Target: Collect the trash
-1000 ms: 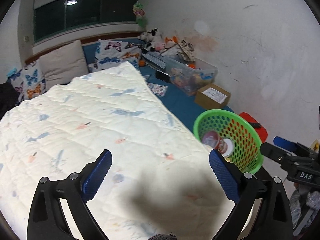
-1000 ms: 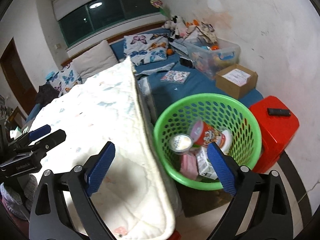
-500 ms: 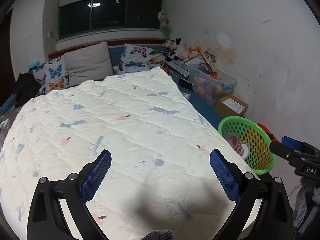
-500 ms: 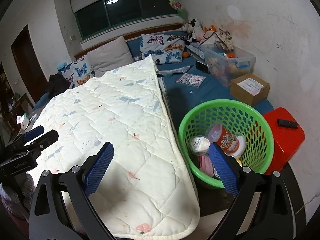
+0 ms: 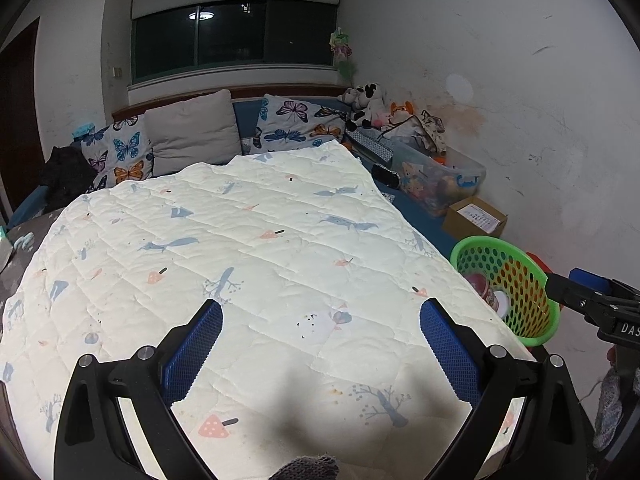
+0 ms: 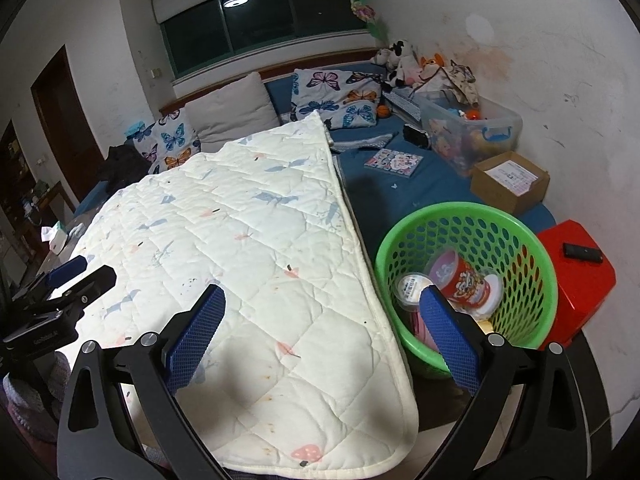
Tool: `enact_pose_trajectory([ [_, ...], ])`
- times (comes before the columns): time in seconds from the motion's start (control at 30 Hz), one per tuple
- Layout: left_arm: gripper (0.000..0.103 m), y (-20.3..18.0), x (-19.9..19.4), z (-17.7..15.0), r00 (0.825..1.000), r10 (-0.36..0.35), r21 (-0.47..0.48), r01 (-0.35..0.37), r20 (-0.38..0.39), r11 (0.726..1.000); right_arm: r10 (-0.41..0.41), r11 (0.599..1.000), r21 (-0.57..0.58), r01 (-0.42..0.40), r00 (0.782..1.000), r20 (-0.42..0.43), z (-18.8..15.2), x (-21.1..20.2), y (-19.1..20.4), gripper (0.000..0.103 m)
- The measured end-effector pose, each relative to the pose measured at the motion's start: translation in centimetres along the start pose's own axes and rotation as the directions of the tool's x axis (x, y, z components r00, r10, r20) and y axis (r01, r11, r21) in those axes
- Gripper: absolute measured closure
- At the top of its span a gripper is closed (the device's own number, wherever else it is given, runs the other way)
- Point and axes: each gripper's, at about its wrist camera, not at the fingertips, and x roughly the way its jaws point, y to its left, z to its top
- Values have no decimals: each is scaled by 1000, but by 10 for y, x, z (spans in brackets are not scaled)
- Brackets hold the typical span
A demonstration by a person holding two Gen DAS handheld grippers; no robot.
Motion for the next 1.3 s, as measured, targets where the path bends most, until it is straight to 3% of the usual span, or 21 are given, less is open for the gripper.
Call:
enact_pose_trajectory([
  [0.6,7,11,-11,1,1000,21,-25,-21,10,999,16,999,-35,-16,1000,4,-1,-2,11,5],
  [1.3,7,16,-11,-1,999,38,-29,-38,2,999,-82,991,-101,83,997,10,-4,1,16,5],
])
